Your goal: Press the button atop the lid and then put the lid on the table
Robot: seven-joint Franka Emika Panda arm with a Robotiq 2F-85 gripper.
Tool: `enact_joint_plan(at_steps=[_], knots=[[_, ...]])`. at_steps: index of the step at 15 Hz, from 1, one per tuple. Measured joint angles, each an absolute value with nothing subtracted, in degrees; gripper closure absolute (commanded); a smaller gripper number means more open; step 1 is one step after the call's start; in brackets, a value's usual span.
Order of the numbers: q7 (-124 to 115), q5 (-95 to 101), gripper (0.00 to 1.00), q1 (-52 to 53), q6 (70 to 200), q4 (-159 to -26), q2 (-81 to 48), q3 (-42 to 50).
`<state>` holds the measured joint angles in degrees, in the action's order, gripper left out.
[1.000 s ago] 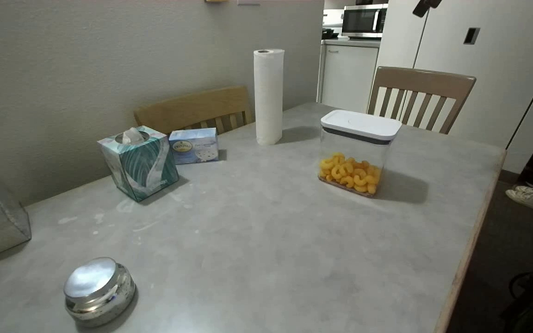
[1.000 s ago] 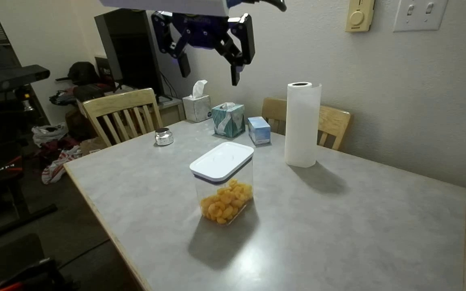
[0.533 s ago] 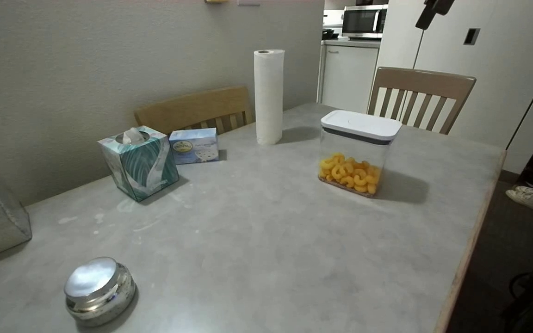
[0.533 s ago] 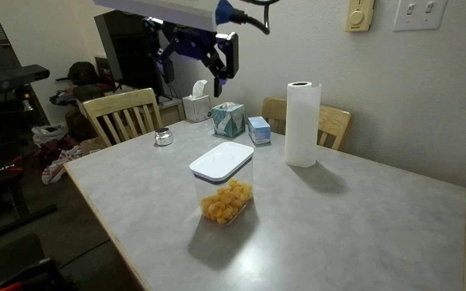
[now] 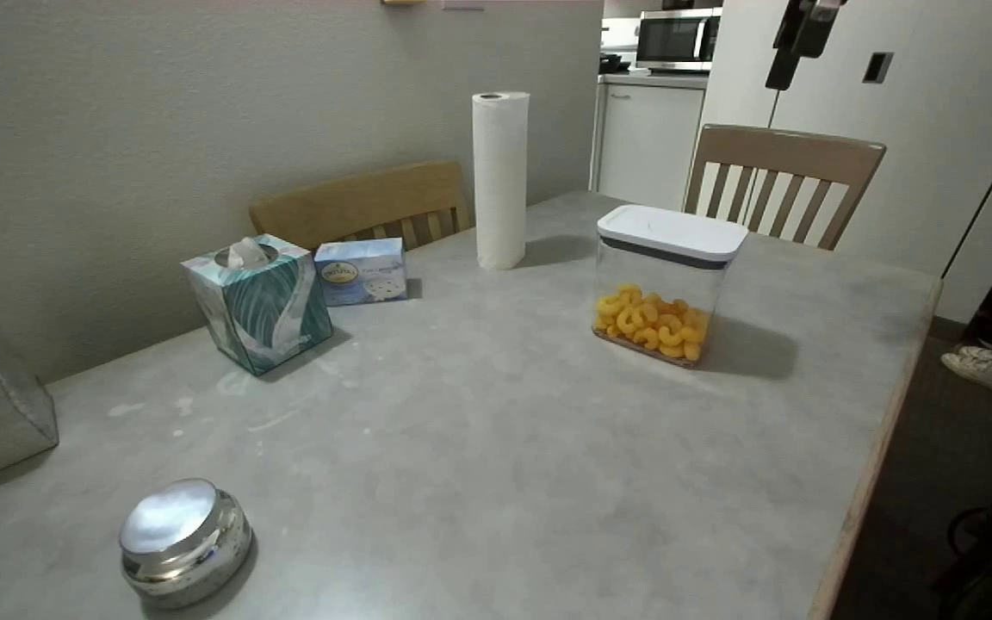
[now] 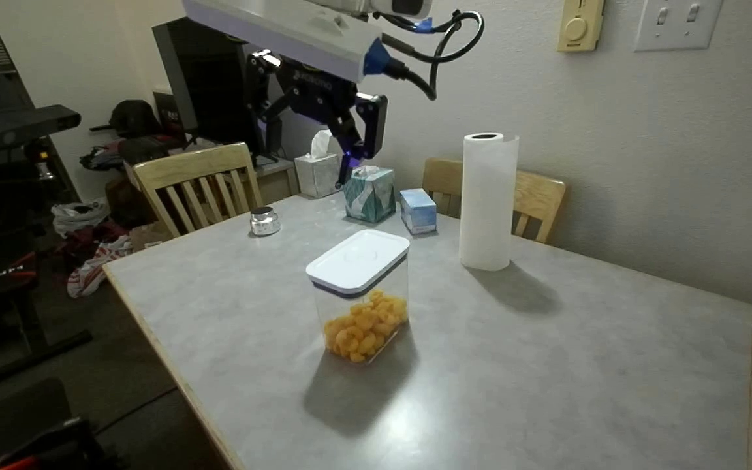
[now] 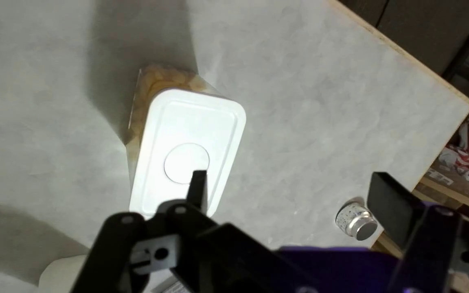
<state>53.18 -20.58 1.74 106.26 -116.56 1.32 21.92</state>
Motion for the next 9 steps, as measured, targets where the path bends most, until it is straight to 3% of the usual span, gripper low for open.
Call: enact_joint_plan(at_steps=[9], knots=[[49.4,-11.4,0.00,-1.5,100.0,-114.7,0.8,13.4]])
